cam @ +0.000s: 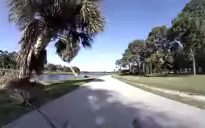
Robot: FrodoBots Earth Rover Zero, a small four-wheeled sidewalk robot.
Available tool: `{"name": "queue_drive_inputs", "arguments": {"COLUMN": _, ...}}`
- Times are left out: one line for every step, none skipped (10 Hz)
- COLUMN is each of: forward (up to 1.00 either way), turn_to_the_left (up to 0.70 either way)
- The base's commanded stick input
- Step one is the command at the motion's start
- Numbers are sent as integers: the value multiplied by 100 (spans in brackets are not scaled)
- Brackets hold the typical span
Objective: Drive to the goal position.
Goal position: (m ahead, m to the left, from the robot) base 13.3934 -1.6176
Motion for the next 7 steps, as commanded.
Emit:
{"name": "queue_drive_inputs", "arguments": {"forward": 70, "turn_to_the_left": 0}}
{"name": "queue_drive_inputs", "arguments": {"forward": 70, "turn_to_the_left": 0}}
{"name": "queue_drive_inputs", "arguments": {"forward": 70, "turn_to_the_left": 0}}
{"name": "queue_drive_inputs", "arguments": {"forward": 70, "turn_to_the_left": 0}}
{"name": "queue_drive_inputs", "arguments": {"forward": 70, "turn_to_the_left": 0}}
{"name": "queue_drive_inputs", "arguments": {"forward": 70, "turn_to_the_left": 0}}
{"name": "queue_drive_inputs", "arguments": {"forward": 70, "turn_to_the_left": 0}}
